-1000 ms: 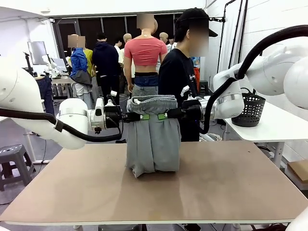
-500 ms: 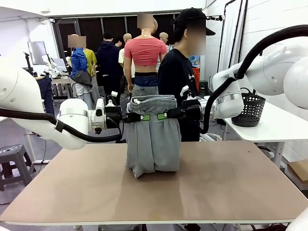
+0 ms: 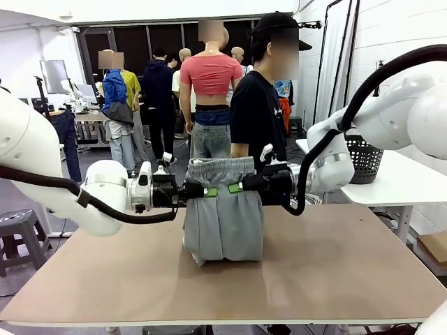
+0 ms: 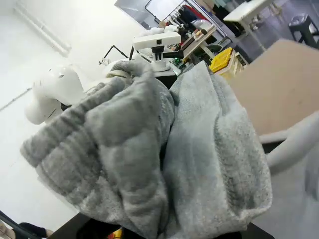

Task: Fold the training pants.
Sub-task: Fold the Training pants in half.

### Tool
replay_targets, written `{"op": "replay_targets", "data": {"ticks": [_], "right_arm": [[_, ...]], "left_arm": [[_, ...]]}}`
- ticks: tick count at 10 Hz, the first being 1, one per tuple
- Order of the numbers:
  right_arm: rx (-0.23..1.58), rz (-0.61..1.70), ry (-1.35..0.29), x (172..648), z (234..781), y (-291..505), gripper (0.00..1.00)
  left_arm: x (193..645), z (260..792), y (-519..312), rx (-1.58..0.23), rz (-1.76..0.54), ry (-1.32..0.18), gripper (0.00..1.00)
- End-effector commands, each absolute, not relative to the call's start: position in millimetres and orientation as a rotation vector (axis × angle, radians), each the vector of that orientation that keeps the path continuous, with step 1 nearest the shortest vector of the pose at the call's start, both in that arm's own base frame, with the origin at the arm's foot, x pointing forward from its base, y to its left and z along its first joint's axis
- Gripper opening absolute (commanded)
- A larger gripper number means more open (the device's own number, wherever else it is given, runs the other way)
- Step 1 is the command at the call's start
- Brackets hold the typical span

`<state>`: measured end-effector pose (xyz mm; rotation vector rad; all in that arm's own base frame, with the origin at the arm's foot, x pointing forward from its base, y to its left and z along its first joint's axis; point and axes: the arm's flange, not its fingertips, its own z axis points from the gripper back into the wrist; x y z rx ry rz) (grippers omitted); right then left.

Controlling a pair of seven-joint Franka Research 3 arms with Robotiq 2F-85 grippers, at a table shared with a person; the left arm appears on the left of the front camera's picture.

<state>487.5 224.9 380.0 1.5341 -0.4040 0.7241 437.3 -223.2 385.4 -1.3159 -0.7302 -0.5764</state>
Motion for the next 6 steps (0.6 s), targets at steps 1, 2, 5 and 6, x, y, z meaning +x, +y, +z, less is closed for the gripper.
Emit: {"op": "replay_targets", "data": {"ticks": [1, 2, 5, 6], "right_arm": [[1.581, 0.580, -0.344, 483.6, 359.7, 211.6, 0.00], [1.585, 0.530, -0.332, 484.5, 343.3, 207.7, 0.00], [1.507, 0.465, -0.326, 506.4, 316.1, 207.3, 0.00], [1.479, 0.456, -0.336, 514.4, 313.0, 207.0, 0.00]], "left_arm": [[431.0, 366.6, -212.2, -1.333, -0.446, -0.694, 0.00], [432.1, 353.7, -209.5, -1.326, -0.415, -0.675, 0.00], [468.7, 324.5, -199.8, -1.346, -0.341, -0.650, 0.00], [479.9, 318.3, -194.8, -1.337, -0.335, -0.685, 0.00]]}}
